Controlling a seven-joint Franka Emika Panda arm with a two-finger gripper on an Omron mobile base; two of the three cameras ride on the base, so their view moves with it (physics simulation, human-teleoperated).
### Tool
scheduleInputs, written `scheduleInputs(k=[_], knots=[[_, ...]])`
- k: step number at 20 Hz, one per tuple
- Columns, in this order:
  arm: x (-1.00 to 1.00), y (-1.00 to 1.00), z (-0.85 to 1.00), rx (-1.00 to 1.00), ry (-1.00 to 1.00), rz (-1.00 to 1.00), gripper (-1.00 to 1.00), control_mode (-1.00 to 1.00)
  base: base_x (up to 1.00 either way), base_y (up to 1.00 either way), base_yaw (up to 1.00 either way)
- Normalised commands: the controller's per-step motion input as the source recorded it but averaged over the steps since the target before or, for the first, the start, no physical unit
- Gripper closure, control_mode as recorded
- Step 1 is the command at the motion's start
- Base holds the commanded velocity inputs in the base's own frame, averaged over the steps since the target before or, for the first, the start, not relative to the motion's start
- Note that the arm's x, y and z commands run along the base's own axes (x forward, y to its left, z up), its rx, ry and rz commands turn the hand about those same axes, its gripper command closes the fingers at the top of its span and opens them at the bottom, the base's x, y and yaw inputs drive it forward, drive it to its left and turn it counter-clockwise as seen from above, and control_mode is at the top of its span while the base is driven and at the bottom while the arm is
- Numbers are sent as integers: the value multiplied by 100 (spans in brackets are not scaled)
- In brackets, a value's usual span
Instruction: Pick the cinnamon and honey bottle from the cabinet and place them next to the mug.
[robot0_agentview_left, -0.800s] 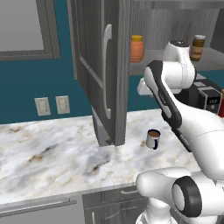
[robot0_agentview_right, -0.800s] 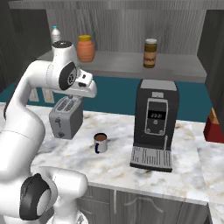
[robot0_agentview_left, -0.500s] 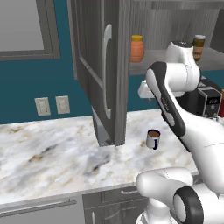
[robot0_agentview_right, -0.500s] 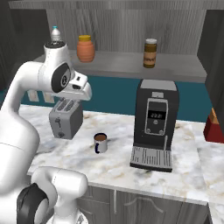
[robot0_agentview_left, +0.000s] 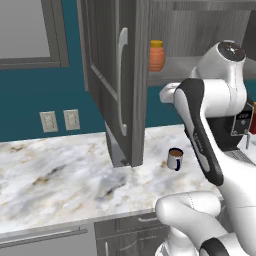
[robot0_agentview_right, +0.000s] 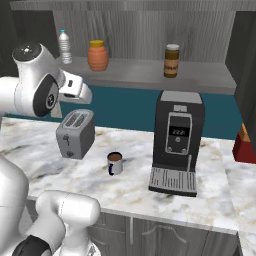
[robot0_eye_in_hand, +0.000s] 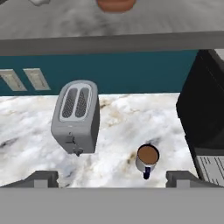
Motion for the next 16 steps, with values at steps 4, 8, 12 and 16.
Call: scheduleInputs(k=[4, 8, 12, 16], knots=[[1, 0, 100, 0, -22, 0, -100, -100, 0, 0, 0], [12, 0, 70, 0, -21, 0, -100, -100, 0, 0, 0], [42, 0, 20, -3, -18, 0, -100, -100, 0, 0, 0], [38, 0, 41, -1, -5, 0, -100, -100, 0, 0, 0]])
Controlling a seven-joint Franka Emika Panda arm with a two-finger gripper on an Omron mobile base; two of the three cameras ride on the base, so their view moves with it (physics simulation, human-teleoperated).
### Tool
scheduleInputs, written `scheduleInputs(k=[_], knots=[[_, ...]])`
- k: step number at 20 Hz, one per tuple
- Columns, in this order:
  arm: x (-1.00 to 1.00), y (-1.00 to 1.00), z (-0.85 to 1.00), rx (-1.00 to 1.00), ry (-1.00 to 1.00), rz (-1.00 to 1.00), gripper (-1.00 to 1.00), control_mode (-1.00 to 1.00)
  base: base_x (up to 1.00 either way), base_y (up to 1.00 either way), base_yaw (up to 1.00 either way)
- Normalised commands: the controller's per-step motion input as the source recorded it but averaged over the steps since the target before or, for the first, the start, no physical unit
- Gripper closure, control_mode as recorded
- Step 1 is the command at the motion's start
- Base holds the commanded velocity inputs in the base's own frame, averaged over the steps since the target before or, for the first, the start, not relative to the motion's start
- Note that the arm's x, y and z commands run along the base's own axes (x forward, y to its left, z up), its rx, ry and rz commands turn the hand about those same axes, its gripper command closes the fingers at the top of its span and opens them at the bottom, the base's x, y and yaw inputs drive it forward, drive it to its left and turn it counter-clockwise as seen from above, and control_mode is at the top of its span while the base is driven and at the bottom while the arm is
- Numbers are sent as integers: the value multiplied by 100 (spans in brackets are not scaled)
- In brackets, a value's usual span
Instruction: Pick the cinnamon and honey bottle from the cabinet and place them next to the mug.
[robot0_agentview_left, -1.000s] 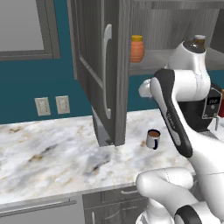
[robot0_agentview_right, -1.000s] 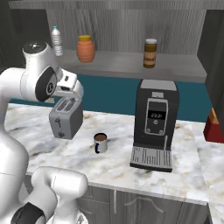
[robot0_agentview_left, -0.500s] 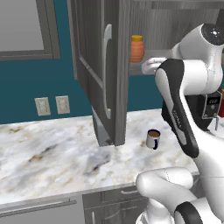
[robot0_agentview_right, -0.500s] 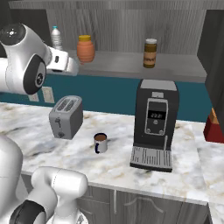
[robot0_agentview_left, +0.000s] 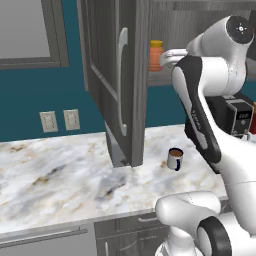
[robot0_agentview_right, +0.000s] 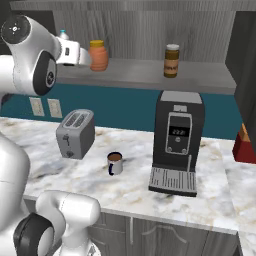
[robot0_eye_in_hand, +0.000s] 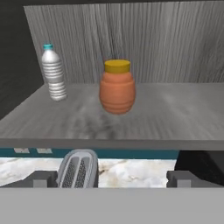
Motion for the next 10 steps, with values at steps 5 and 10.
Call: scheduleInputs(k=[5, 10], knots=[[18, -5, 28, 0, 0, 0, -100, -100, 0, 0, 0], [21, -13, 17, 0, -1, 1, -100, -100, 0, 0, 0]])
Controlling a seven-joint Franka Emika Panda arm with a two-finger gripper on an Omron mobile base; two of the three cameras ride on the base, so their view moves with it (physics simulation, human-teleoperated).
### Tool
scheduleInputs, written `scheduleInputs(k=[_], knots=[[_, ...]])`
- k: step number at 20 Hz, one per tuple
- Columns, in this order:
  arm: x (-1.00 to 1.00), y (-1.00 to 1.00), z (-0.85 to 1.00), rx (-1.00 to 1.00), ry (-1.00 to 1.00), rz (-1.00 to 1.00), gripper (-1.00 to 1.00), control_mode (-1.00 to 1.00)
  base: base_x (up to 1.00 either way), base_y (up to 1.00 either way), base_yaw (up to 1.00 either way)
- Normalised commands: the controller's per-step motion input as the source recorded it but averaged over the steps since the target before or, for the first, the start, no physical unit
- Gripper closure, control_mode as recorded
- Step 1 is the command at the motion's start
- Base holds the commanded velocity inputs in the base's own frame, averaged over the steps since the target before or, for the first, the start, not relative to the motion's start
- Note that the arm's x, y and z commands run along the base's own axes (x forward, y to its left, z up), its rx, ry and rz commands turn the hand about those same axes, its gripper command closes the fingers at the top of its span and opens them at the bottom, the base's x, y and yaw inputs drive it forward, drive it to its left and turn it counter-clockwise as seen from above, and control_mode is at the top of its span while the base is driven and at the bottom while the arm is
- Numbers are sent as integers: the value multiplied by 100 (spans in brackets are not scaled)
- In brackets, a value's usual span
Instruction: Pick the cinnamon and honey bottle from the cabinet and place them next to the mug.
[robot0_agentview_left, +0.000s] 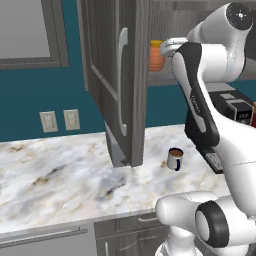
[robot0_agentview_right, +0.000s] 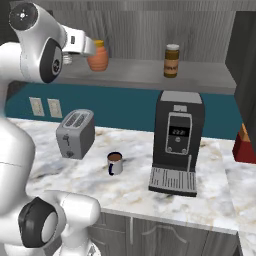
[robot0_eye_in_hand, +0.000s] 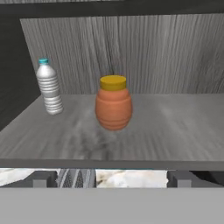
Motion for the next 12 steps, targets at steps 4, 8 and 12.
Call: scheduleInputs(k=[4, 8, 12], knots=[[39, -13, 1, 0, 0, 1, -100, -100, 0, 0, 0], [38, 0, -1, 0, 0, 0, -100, -100, 0, 0, 0], [44, 14, -10, 0, 0, 0, -100, -100, 0, 0, 0]])
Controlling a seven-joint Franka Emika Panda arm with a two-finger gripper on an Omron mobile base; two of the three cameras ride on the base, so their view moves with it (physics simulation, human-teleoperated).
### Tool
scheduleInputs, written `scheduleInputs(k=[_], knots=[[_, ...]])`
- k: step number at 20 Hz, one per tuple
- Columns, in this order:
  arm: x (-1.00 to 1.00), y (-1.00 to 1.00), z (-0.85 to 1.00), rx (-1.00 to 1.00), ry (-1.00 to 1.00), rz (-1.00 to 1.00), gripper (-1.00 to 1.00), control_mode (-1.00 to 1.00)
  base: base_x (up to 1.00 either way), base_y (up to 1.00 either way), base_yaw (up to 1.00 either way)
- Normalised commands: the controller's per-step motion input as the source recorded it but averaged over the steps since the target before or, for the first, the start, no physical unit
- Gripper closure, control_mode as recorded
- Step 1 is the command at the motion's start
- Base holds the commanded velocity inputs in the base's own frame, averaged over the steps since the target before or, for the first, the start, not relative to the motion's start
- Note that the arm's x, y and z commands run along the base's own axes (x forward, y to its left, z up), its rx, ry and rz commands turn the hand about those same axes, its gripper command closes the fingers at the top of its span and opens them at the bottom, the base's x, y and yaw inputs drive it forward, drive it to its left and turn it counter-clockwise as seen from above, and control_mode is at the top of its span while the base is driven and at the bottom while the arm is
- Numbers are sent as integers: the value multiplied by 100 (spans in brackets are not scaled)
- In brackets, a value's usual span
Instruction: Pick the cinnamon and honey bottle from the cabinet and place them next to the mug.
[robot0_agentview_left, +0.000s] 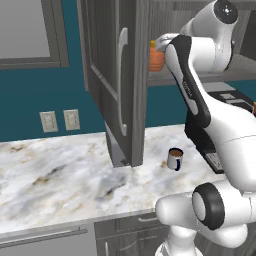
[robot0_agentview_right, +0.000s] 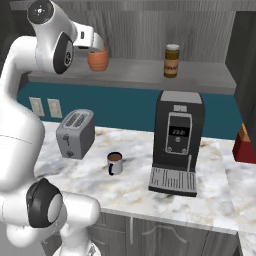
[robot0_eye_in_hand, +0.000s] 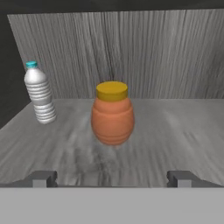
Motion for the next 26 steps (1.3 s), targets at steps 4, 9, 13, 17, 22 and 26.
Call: scheduleInputs(k=[4, 9, 13, 17, 22, 26], knots=[[35, 20, -13, 0, 0, 0, -100, -100, 0, 0, 0], [39, 3, -3, 0, 0, 0, -100, -100, 0, 0, 0], [20, -6, 0, 0, 1, 0, -100, -100, 0, 0, 0], [23, -7, 0, 0, 1, 0, -100, -100, 0, 0, 0], [38, 0, 0, 0, 6, 0, -100, -100, 0, 0, 0], [37, 0, 0, 0, 6, 0, -100, -100, 0, 0, 0]])
